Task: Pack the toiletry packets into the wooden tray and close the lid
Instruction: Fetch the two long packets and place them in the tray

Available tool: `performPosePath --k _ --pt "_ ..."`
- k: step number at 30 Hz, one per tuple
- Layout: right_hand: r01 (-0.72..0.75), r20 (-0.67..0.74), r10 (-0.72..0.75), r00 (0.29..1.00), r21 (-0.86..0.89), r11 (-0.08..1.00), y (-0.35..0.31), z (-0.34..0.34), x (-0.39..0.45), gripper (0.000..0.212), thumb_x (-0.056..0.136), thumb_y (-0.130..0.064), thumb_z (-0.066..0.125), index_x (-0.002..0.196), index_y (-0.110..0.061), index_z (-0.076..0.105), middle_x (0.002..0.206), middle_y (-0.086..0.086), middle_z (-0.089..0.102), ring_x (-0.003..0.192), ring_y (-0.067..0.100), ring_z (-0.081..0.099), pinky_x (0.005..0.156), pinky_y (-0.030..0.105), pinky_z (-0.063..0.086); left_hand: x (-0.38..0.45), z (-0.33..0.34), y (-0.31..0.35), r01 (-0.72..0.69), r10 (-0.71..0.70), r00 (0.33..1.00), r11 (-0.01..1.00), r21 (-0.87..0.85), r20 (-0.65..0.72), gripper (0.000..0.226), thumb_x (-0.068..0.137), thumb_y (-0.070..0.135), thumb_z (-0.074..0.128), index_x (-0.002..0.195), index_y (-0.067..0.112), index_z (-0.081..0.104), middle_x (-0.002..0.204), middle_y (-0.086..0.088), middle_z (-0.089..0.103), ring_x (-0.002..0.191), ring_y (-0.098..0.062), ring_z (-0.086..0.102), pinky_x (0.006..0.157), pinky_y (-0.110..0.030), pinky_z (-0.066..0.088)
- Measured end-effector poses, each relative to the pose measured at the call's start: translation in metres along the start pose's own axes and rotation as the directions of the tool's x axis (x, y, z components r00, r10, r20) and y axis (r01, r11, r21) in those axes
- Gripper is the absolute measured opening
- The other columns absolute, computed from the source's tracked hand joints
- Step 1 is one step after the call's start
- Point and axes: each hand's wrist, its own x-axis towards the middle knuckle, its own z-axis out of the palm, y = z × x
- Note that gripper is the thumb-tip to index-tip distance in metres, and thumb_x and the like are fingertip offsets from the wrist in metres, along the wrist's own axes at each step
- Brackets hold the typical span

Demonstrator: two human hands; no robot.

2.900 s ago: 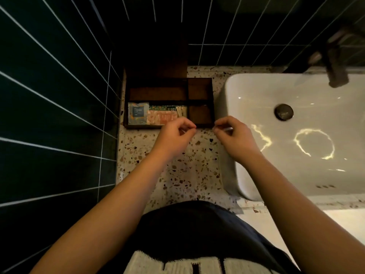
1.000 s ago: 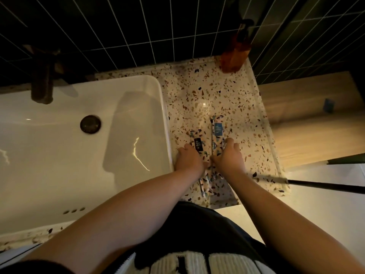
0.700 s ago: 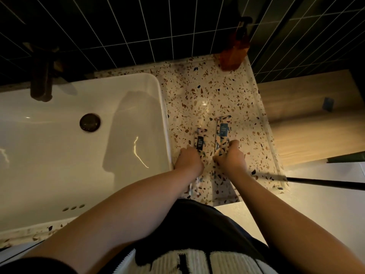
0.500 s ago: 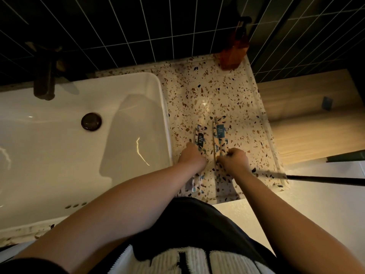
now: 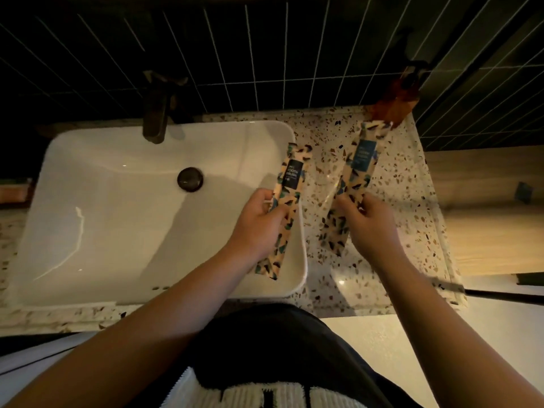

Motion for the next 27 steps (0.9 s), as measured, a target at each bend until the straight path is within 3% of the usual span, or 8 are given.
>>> performPosePath --k 4,7,10,15,19,24,27 --pt "0.056 0.038 -0.057 0.998 0.009 0.998 -0.044 0.049 -0.017 0.02 0.097 -0.032 0.059 0.09 -0.019 0.071 0.087 -0.004 0.074 0.072 0.006 0.069 0.068 0.028 0.058 0.0 -0.068 -0.008 -0.052 0.049 0.993 0.998 -0.025 -0.111 0.013 0.103 0.018 0.056 0.108 0.007 0.06 0.089 -0.024 0.067 0.075 -0.032 0.061 0.067 -0.038 0.049" --pt "0.099 0.097 -0.098 0.99 -0.002 0.995 -0.07 0.097 -0.03 0.016 0.096 -0.033 0.061 0.093 -0.023 0.072 0.091 -0.004 0.075 0.082 0.015 0.072 0.074 0.04 0.061 0.003 -0.122 -0.016 -0.057 0.051 0.984 0.998 -0.032 -0.169 0.009 0.102 0.023 0.058 0.099 0.016 0.063 0.092 -0.023 0.071 0.074 -0.033 0.065 0.07 -0.041 0.054" --pt "0.136 0.138 -0.138 0.981 0.022 0.99 -0.095 0.155 -0.044 0.007 0.095 -0.027 0.064 0.095 -0.032 0.07 0.094 -0.007 0.075 0.084 0.015 0.072 0.074 0.037 0.061 0.007 -0.184 -0.022 -0.103 0.092 0.974 0.994 -0.041 -0.205 0.006 0.102 0.024 0.058 0.099 0.022 0.063 0.093 -0.005 0.075 0.073 -0.014 0.071 0.064 -0.025 0.054" --pt "0.19 0.121 -0.189 0.974 0.006 0.982 -0.138 0.265 -0.069 0.007 0.094 -0.025 0.066 0.101 -0.025 0.066 0.093 -0.006 0.072 0.083 0.018 0.07 0.067 0.03 0.06 0.018 -0.304 -0.042 -0.163 0.161 0.97 0.987 0.008 -0.181 0.008 0.1 0.026 0.061 0.1 0.019 0.066 0.092 -0.008 0.077 0.086 -0.027 0.073 0.079 -0.044 0.057" --pt "0.154 0.085 -0.159 0.984 0.06 0.986 -0.17 0.353 -0.092 0.01 0.091 -0.023 0.071 0.099 -0.02 0.066 0.092 0.009 0.073 0.085 0.028 0.07 0.076 0.046 0.06 0.025 -0.403 -0.057 -0.149 0.149 0.969 0.989 0.014 -0.197 0.012 0.099 0.025 0.063 0.101 0.015 0.067 0.09 0.0 0.076 0.08 -0.013 0.074 0.068 -0.029 0.057" --pt "0.178 0.154 -0.186 0.97 0.062 0.982 -0.207 0.44 -0.111 0.011 0.094 -0.023 0.067 0.102 -0.016 0.067 0.093 -0.002 0.075 0.082 0.011 0.073 0.074 0.037 0.061 0.038 -0.506 -0.078 -0.126 0.134 0.973 0.991 0.055 -0.189 0.01 0.099 0.024 0.064 0.089 0.023 0.065 0.09 0.0 0.074 0.083 -0.019 0.071 0.073 -0.037 0.056" --pt "0.233 0.192 -0.224 0.956 -0.024 0.972 -0.227 0.483 -0.109 0.01 0.094 -0.028 0.067 0.094 -0.018 0.068 0.087 0.0 0.073 0.078 0.011 0.071 0.065 0.033 0.059 0.05 -0.555 -0.089 -0.125 0.158 0.963 0.98 0.157 -0.217 0.011 0.099 0.028 0.064 0.09 0.022 0.065 0.086 0.001 0.068 0.08 -0.02 0.066 0.069 -0.038 0.05"
